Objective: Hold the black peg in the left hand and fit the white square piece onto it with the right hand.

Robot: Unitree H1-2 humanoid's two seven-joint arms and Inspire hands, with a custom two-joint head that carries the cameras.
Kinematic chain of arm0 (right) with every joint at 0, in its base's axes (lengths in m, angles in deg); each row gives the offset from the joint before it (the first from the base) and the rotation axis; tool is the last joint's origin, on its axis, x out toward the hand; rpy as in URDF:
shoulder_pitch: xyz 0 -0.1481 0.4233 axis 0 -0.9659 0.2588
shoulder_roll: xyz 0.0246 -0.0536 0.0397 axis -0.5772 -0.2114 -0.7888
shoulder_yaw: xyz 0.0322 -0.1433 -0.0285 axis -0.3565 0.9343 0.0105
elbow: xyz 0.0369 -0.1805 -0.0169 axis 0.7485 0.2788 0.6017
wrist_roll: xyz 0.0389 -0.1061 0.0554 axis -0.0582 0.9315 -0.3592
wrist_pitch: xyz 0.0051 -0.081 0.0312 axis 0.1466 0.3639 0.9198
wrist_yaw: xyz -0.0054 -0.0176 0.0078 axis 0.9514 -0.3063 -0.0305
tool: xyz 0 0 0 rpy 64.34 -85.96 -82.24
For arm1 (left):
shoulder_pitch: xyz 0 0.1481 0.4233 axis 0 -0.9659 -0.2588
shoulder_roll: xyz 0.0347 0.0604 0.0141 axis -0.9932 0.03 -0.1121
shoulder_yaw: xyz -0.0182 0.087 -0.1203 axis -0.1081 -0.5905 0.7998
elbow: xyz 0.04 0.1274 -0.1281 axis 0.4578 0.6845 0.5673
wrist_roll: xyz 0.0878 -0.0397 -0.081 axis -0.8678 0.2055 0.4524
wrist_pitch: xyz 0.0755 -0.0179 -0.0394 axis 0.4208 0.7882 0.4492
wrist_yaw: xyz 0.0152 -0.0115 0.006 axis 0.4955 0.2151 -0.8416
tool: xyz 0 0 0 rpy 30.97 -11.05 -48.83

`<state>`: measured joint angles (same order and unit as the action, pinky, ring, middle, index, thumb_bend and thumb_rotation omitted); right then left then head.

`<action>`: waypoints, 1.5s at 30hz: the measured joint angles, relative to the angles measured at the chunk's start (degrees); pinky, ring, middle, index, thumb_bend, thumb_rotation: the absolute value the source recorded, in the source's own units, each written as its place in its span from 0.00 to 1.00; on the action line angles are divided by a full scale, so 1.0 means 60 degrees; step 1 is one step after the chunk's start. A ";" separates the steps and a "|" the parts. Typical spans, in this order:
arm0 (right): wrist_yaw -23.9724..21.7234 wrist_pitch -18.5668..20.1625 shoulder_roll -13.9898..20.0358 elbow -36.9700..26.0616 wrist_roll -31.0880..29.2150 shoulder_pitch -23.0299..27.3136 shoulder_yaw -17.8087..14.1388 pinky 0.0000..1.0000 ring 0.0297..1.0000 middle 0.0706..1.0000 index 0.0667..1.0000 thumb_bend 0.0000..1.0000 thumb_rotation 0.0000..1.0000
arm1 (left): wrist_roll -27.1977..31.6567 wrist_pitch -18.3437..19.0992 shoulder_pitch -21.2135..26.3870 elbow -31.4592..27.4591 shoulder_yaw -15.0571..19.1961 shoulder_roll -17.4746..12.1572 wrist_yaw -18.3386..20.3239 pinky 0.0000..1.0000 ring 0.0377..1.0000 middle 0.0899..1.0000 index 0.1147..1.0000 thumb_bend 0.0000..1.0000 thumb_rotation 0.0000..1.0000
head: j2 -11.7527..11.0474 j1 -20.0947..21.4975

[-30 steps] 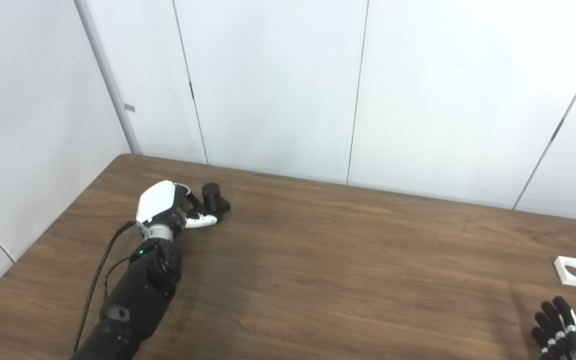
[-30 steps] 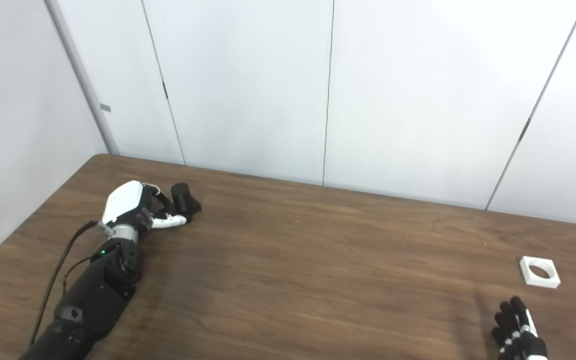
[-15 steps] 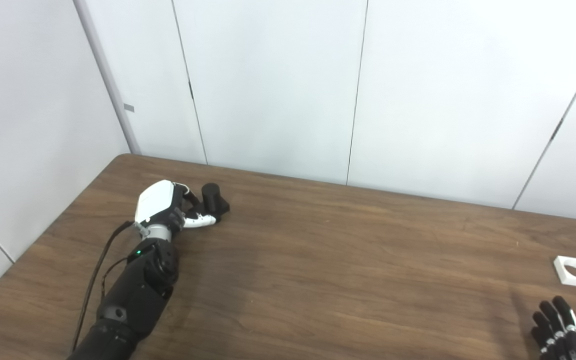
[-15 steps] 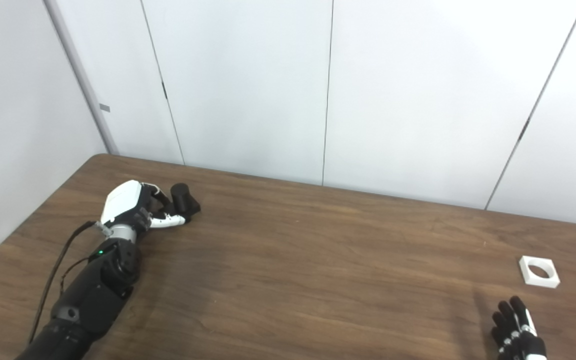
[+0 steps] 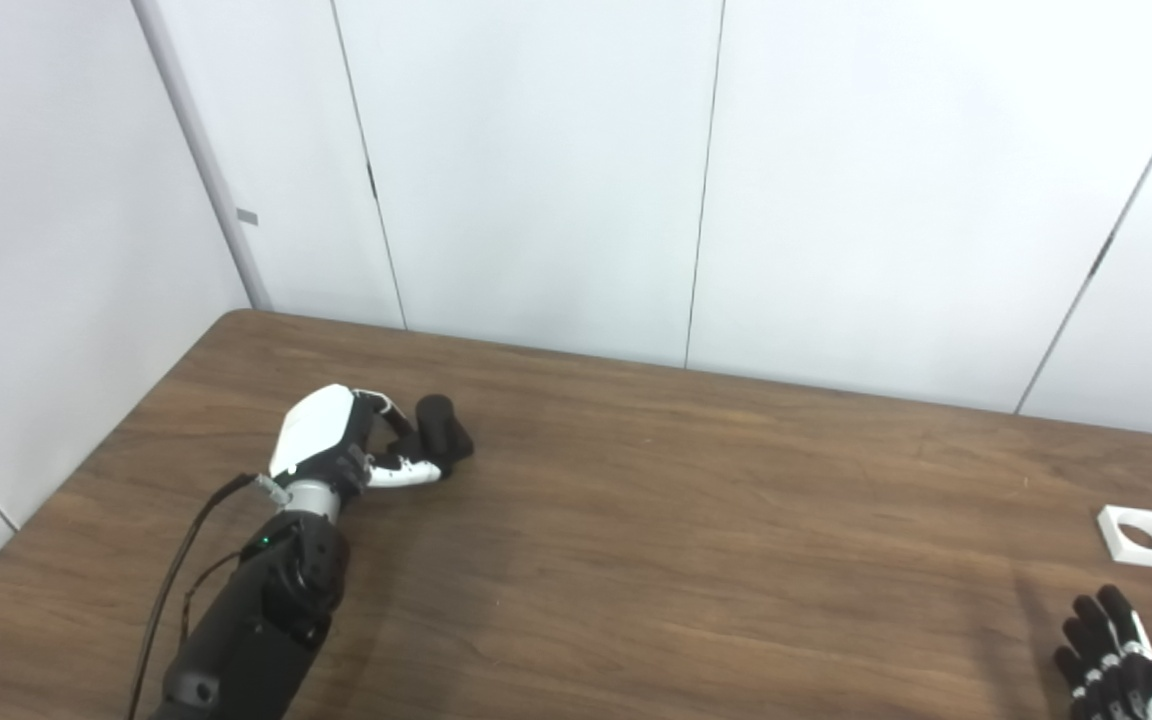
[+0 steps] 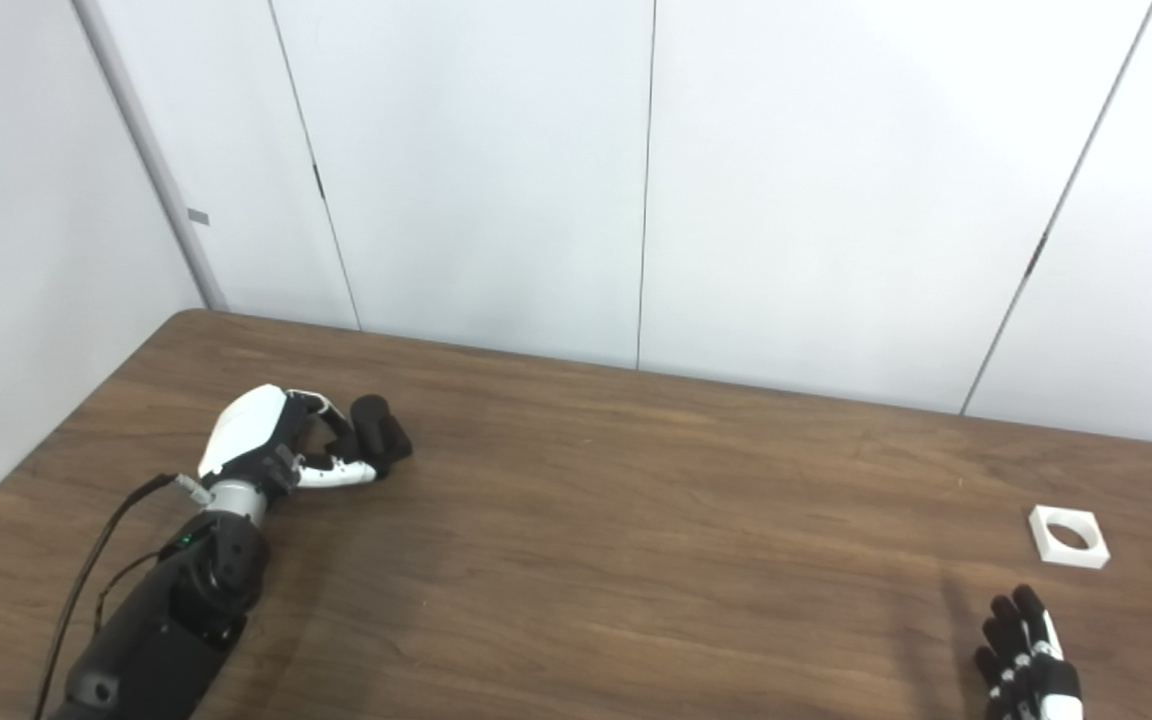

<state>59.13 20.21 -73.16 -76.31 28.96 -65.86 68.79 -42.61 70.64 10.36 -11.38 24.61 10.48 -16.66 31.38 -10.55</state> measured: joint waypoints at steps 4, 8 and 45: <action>0.0075 0.0144 -0.0002 -0.0079 0.0104 0.0002 0.0036 1.00 1.00 0.97 0.99 0.47 1.00 | -0.0088 0.0001 -0.0283 -0.0599 -0.0200 0.0067 0.0263 1.00 0.86 0.76 0.42 0.52 0.05 | 0.0059 0.0059; 0.0134 0.0137 -0.0004 -0.0081 0.0209 0.0009 0.0083 1.00 1.00 0.98 1.00 0.44 1.00 | -0.0233 -0.0028 -0.0563 -0.1131 -0.0337 0.0115 0.0386 1.00 0.87 0.76 0.42 0.52 0.05 | 0.0088 0.0146; 0.0437 0.0204 -0.0040 -0.0173 0.0894 0.0054 0.0423 1.00 0.99 0.97 0.97 0.50 1.00 | -0.2521 -0.1108 -0.2952 -0.4079 -0.2584 0.1909 0.1239 1.00 0.89 0.78 0.42 0.52 0.05 | 0.1186 0.1699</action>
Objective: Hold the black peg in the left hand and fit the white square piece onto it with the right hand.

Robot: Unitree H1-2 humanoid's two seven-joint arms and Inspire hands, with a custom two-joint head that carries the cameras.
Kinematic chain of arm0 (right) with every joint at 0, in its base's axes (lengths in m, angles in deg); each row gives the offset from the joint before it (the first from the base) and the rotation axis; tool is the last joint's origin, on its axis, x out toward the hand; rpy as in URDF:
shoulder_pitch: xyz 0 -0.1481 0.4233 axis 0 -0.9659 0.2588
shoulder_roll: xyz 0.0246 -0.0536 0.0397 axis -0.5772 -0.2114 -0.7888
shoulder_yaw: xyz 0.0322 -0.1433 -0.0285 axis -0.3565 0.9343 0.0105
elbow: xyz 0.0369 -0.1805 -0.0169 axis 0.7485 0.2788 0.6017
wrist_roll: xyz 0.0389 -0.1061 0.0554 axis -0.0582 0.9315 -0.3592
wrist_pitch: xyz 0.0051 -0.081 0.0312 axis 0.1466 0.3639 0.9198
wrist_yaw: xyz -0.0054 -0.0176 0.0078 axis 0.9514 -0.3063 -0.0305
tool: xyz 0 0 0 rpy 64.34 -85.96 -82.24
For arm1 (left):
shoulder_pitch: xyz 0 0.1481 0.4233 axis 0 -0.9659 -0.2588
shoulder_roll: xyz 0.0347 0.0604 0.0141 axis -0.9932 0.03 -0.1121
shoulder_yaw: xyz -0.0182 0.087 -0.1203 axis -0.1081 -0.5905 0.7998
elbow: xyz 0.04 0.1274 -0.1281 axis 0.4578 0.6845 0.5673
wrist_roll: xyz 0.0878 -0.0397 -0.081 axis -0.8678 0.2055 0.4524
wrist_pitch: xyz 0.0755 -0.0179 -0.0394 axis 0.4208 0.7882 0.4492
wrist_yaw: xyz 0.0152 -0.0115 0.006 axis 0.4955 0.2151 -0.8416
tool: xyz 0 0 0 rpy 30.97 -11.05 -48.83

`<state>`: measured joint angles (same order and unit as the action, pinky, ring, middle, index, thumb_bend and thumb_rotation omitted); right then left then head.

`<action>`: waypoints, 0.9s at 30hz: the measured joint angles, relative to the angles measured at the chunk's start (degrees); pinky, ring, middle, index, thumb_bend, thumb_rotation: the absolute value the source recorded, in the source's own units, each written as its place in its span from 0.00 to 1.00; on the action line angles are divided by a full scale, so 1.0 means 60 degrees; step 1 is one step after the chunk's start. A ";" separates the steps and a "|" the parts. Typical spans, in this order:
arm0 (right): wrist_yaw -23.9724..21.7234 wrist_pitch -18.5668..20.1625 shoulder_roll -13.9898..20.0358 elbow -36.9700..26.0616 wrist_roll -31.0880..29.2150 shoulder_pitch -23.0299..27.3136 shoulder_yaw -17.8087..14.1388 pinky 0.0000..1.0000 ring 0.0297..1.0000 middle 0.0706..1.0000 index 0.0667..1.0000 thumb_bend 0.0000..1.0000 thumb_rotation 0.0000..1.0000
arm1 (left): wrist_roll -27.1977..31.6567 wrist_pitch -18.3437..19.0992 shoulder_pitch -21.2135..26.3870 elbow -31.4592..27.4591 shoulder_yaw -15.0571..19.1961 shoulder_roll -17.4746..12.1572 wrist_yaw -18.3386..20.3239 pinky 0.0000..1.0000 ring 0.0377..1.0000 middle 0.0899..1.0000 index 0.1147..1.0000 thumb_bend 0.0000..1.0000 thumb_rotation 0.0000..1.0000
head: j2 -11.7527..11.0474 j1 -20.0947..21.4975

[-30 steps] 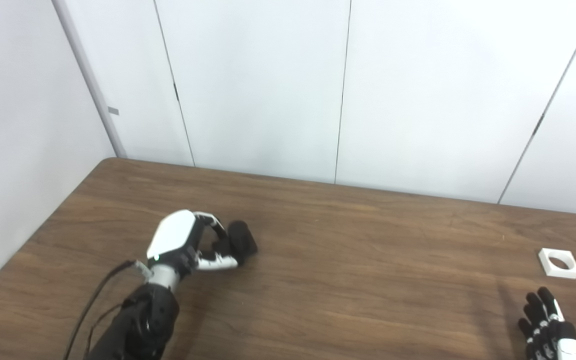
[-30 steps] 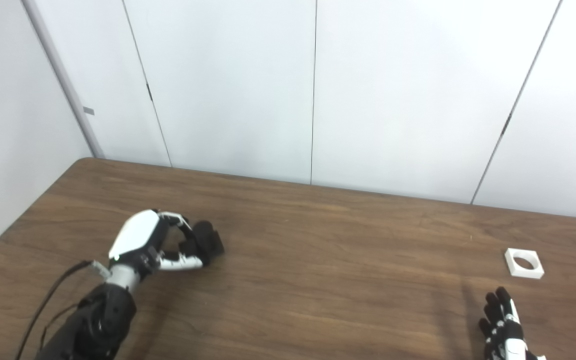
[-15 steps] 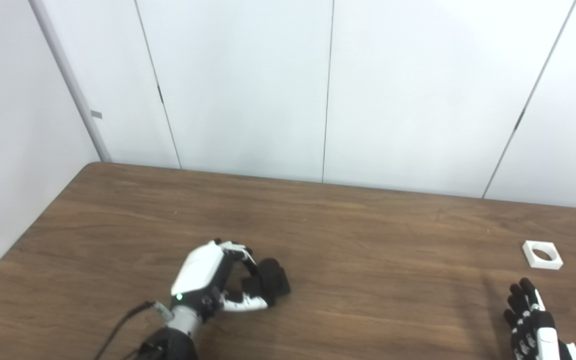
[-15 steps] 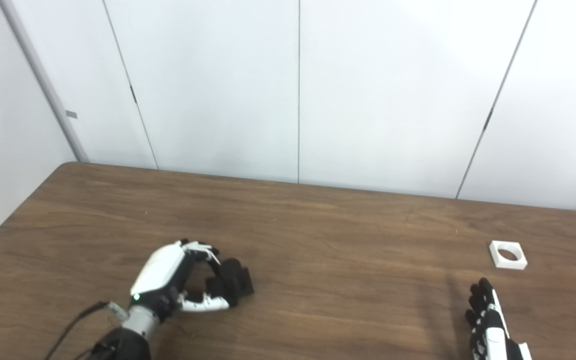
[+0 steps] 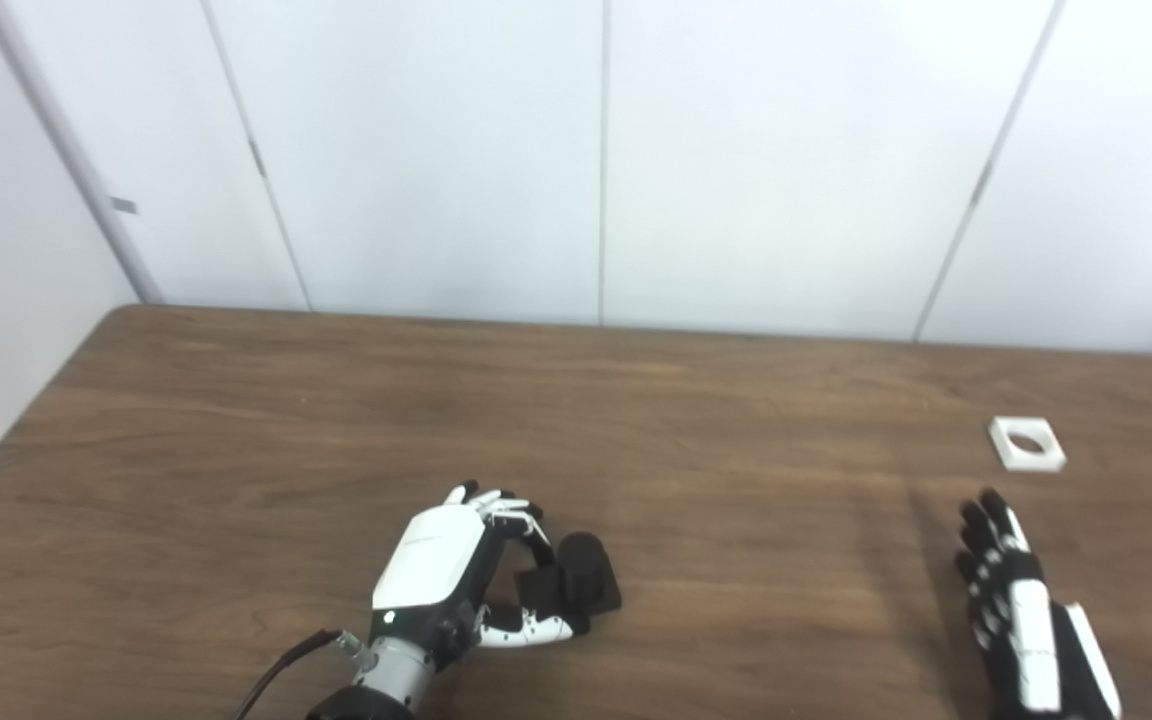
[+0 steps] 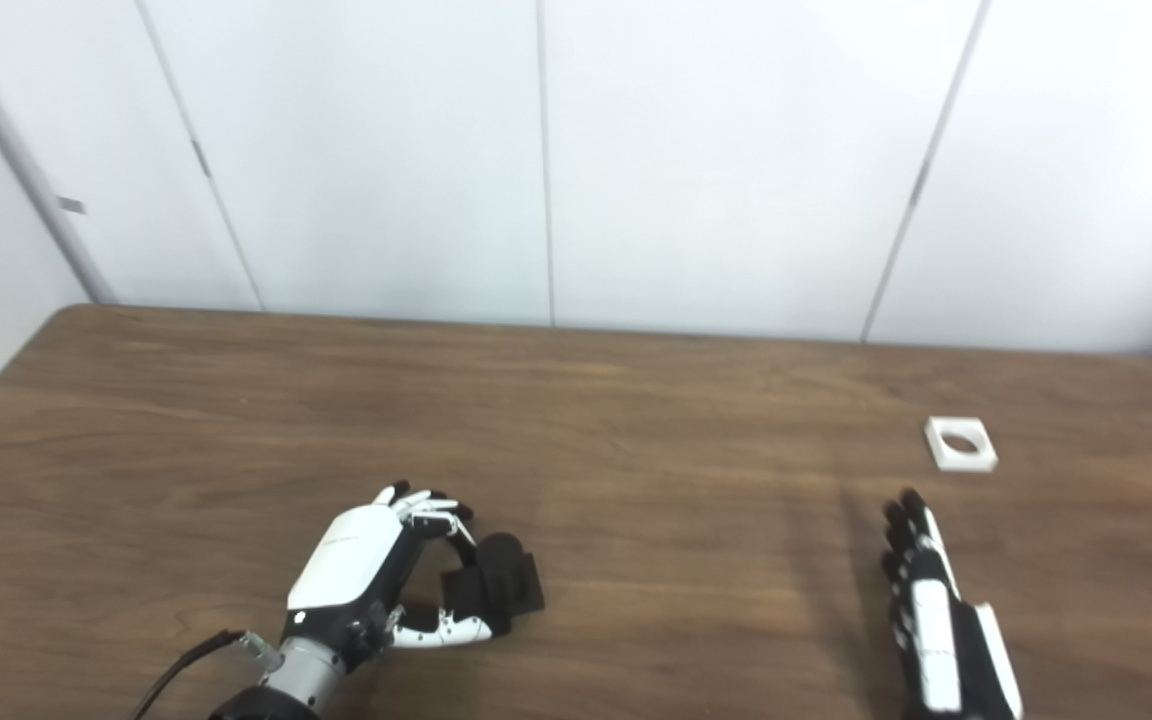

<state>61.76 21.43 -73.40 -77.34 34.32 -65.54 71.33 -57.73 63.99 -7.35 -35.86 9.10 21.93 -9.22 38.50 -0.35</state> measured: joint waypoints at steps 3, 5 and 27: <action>0.0092 0.0209 -0.0017 -0.0158 0.0080 0.0000 0.0076 1.00 0.99 0.97 0.97 0.50 1.00 | -0.0075 -0.0150 -0.0111 -0.0045 -0.0074 0.0062 0.0036 1.00 0.88 0.77 0.42 0.52 0.05 | 0.0117 0.0146; 0.0133 0.0336 -0.0021 -0.0239 0.0080 0.0002 0.0111 1.00 0.99 0.97 0.97 0.52 1.00 | -0.0084 -0.0241 -0.0161 -0.0047 -0.0117 0.0106 0.0049 1.00 0.88 0.77 0.42 0.52 0.05 | 0.0205 0.0263; 0.0659 0.1327 -0.0019 -0.1059 0.0685 0.0003 -0.0117 0.89 0.89 0.87 0.82 0.60 0.55 | -0.0264 -0.0952 -0.0710 0.0008 -0.0290 0.0450 -0.0257 1.00 0.88 0.77 0.42 0.52 0.05 | 0.0513 0.1113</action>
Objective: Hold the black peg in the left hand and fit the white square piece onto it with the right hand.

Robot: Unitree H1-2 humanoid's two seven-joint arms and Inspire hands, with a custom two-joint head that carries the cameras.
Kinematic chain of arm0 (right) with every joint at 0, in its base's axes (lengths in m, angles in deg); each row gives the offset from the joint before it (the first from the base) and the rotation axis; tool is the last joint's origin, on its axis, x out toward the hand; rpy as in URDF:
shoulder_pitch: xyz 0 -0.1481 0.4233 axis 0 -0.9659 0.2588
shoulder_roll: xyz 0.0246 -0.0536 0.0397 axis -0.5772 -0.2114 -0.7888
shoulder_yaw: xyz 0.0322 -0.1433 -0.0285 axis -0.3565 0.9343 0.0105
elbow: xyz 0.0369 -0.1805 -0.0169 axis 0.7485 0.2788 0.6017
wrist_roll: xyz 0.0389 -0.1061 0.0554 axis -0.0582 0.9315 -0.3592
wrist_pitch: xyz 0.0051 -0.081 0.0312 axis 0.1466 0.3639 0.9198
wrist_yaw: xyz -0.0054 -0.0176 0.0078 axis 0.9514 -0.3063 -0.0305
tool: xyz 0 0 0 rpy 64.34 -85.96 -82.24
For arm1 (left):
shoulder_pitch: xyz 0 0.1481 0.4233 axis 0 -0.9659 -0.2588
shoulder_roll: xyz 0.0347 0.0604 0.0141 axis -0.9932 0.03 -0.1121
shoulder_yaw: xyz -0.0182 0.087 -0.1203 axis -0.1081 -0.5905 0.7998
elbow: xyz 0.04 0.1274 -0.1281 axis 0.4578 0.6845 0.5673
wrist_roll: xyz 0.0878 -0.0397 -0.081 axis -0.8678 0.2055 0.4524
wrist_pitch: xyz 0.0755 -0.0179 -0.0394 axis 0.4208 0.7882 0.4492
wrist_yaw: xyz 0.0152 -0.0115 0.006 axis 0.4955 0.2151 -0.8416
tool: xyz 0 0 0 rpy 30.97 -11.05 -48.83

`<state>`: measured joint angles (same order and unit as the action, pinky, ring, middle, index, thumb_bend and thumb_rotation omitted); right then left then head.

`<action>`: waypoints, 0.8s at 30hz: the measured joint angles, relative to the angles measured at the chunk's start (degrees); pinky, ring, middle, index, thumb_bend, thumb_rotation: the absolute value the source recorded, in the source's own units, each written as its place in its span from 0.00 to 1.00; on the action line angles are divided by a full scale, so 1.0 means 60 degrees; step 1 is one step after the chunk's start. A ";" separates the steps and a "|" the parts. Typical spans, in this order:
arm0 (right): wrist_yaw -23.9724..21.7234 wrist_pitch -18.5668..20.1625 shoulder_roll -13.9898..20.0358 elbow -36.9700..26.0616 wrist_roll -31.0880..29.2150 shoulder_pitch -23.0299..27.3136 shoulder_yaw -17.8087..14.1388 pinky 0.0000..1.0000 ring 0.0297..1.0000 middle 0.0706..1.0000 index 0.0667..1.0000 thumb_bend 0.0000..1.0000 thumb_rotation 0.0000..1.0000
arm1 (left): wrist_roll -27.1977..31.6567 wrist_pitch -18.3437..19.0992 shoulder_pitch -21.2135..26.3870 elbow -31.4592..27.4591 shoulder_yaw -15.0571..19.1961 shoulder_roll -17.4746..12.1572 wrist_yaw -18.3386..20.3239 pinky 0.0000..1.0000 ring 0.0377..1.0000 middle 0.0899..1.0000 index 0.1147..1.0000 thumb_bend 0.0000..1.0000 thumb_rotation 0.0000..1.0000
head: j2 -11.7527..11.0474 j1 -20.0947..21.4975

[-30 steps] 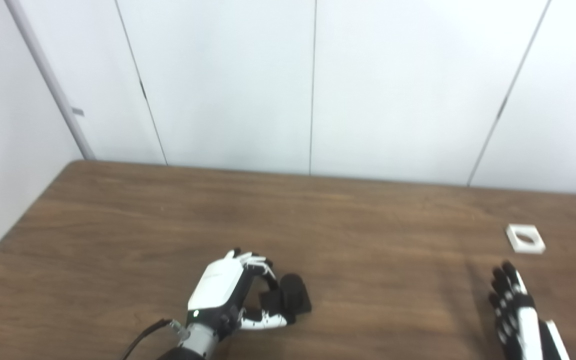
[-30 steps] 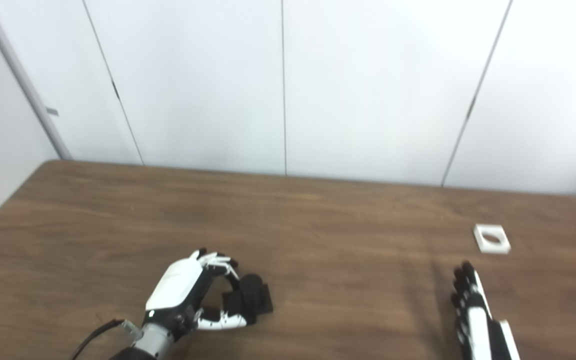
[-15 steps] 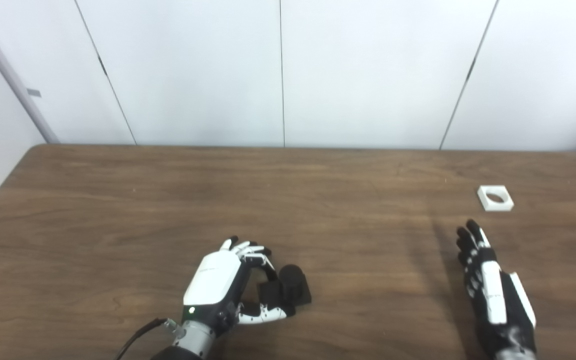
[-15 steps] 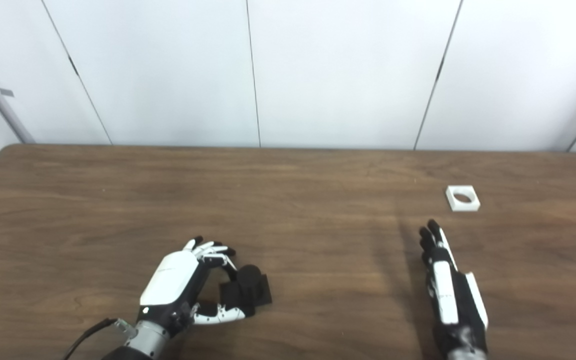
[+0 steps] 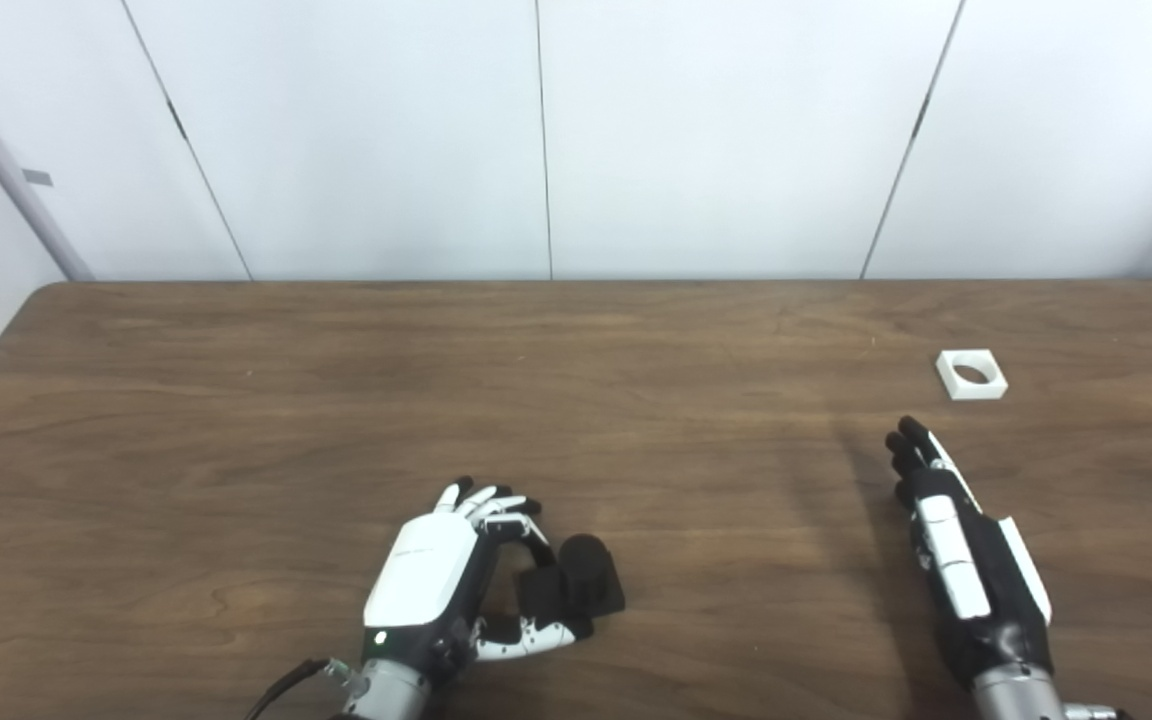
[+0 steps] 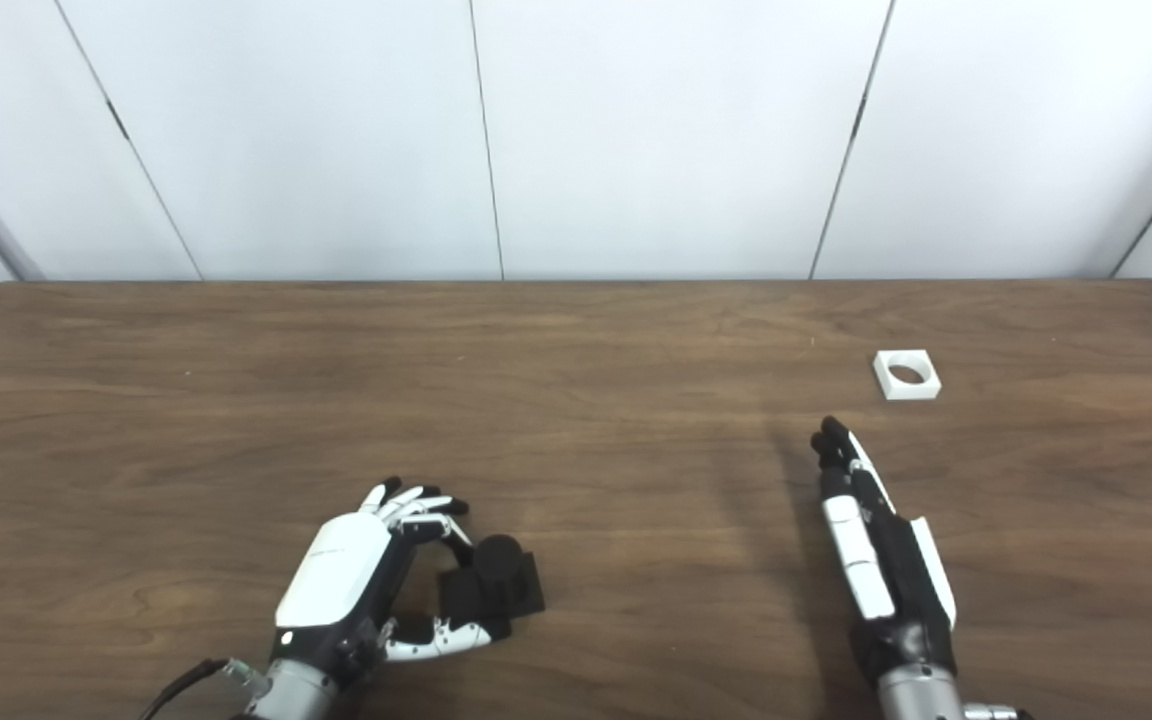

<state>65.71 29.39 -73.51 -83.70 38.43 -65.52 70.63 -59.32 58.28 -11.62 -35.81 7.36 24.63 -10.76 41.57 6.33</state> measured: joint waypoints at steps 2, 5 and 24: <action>0.0087 0.0169 0.0022 -0.0112 0.0018 0.0084 -0.0187 0.86 0.88 0.86 0.80 0.63 0.46 | 0.0000 -0.0030 -0.0010 0.0021 0.0041 0.0000 -0.0002 1.00 0.88 0.77 0.42 0.52 0.05 | -0.0015 0.0160; 0.0102 0.0337 0.0072 -0.0127 -0.0014 0.0308 -0.0413 0.89 0.91 0.86 0.78 0.65 0.38 | -0.0001 -0.0089 -0.0034 0.0076 0.0100 -0.0027 -0.0112 1.00 0.87 0.77 0.42 0.52 0.05 | -0.0088 0.0468; -0.0170 0.2431 0.2378 0.0017 0.2545 0.2797 -0.0378 0.91 0.90 0.85 0.65 0.77 0.24 | 0.0154 -0.0751 0.0003 0.0371 0.0359 -0.0257 -0.0190 1.00 0.86 0.76 0.42 0.52 0.05 | -0.0308 0.2020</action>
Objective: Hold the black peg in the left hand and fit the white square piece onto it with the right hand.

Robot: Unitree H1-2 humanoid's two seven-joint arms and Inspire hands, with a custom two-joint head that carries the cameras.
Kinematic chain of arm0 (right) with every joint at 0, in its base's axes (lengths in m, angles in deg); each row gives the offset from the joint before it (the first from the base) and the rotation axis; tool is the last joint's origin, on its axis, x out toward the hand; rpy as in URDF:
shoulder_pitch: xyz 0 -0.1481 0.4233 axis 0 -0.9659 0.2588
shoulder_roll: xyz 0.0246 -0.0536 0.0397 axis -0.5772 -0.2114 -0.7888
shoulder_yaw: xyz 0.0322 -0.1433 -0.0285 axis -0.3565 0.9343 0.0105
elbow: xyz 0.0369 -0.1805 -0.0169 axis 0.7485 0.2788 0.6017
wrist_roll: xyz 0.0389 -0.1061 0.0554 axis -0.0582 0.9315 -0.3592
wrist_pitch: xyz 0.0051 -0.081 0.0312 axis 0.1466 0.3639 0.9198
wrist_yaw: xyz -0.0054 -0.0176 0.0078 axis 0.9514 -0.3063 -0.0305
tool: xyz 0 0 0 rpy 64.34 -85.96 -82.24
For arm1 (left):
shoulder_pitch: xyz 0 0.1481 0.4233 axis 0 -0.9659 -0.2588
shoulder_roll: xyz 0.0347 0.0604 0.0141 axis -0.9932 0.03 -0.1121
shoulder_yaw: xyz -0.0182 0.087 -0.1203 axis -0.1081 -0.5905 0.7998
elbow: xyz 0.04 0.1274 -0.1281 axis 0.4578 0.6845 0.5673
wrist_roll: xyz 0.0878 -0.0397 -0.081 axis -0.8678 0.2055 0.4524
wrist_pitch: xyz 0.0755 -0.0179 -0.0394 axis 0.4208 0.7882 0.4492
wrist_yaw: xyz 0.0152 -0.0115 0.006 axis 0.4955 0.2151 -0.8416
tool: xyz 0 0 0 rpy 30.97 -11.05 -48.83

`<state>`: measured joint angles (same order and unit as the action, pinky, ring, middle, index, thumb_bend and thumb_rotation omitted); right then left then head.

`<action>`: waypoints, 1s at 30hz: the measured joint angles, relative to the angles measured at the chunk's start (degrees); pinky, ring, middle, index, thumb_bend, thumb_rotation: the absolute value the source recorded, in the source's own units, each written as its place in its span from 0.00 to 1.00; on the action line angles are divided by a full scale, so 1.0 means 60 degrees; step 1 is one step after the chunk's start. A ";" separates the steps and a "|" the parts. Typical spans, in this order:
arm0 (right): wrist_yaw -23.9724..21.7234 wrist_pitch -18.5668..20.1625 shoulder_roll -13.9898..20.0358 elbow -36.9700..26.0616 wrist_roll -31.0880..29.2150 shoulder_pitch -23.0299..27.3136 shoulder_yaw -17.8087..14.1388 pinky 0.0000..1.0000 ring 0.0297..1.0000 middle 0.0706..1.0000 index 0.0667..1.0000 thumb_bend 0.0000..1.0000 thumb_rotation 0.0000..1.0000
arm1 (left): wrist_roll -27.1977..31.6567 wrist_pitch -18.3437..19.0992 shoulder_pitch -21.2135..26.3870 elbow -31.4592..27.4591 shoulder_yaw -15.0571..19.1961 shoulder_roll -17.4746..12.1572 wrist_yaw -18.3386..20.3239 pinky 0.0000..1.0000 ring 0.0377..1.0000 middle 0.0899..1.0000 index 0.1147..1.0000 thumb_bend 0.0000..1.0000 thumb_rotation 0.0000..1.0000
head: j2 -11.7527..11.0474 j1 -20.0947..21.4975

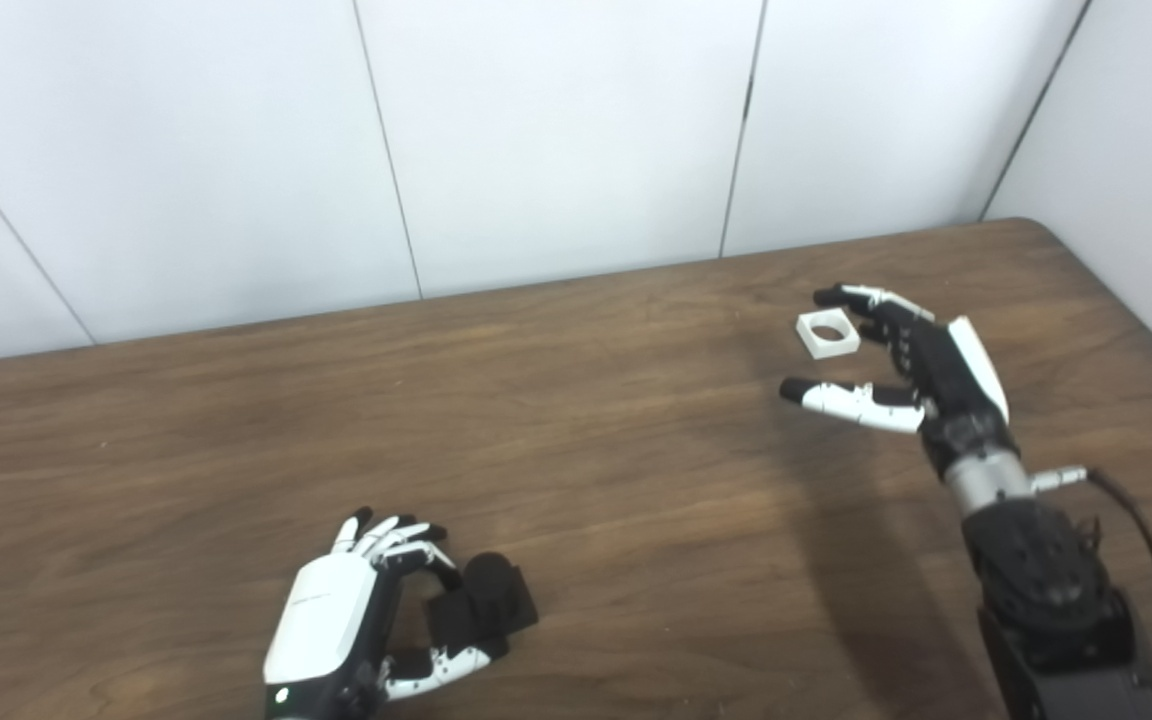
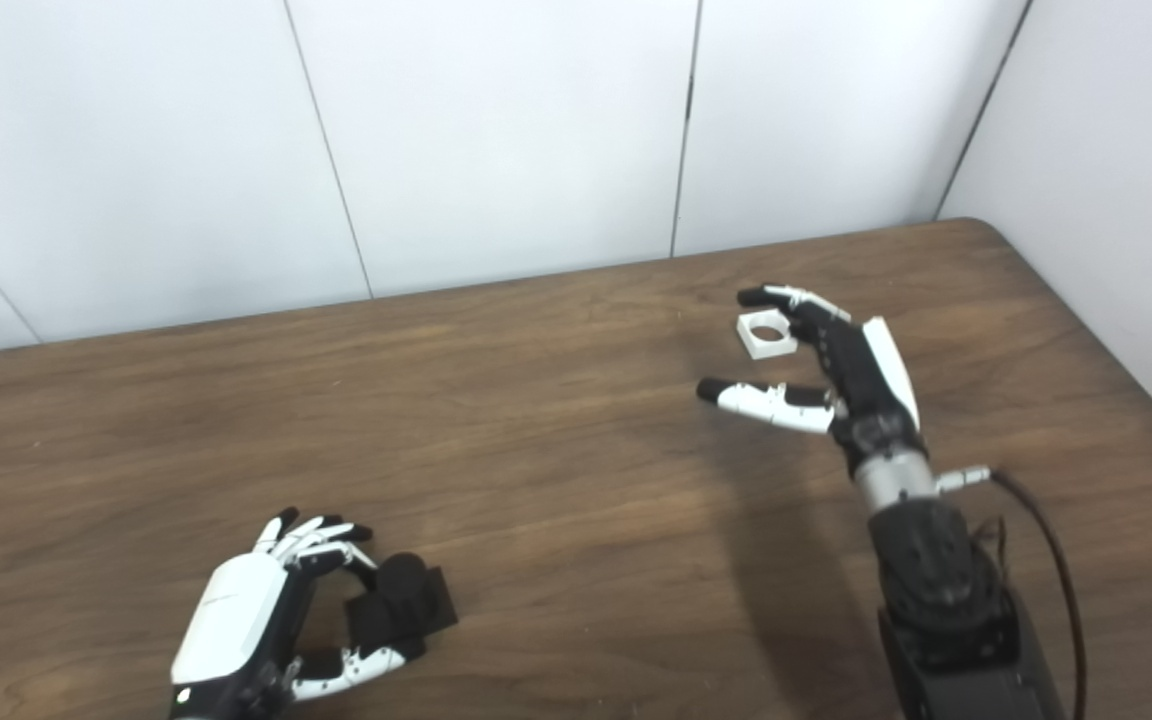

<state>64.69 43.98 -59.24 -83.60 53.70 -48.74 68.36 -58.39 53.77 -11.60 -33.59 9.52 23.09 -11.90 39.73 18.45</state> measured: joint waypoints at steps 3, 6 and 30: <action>-0.0156 0.0036 0.0529 0.0380 0.0589 0.0349 0.0226 0.90 0.90 0.86 0.65 0.80 0.21 | 0.0018 -0.0016 0.0002 0.0000 0.0044 -0.0010 0.0022 1.00 0.86 0.75 0.42 0.52 0.05 | -0.0029 0.0206; -0.0249 0.0012 0.0741 0.0815 0.0862 0.0733 0.0361 0.87 0.89 0.86 0.65 0.81 0.19 | 0.0063 -0.0032 -0.0005 0.0000 0.0087 -0.0019 0.0032 1.00 0.85 0.75 0.42 0.52 0.05 | -0.0044 0.0396; -0.2537 -0.0093 0.2753 0.5122 0.3330 0.3798 0.3148 1.00 0.98 0.91 0.70 0.86 0.16 | 0.0263 -0.0255 0.0007 -0.0036 0.0239 -0.0243 0.0249 1.00 0.83 0.74 0.42 0.52 0.05 | -0.0073 0.0865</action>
<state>49.47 43.43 -42.72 -52.86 73.68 -25.95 87.25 -56.81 52.24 -11.56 -33.80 10.95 21.63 -10.41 39.29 23.64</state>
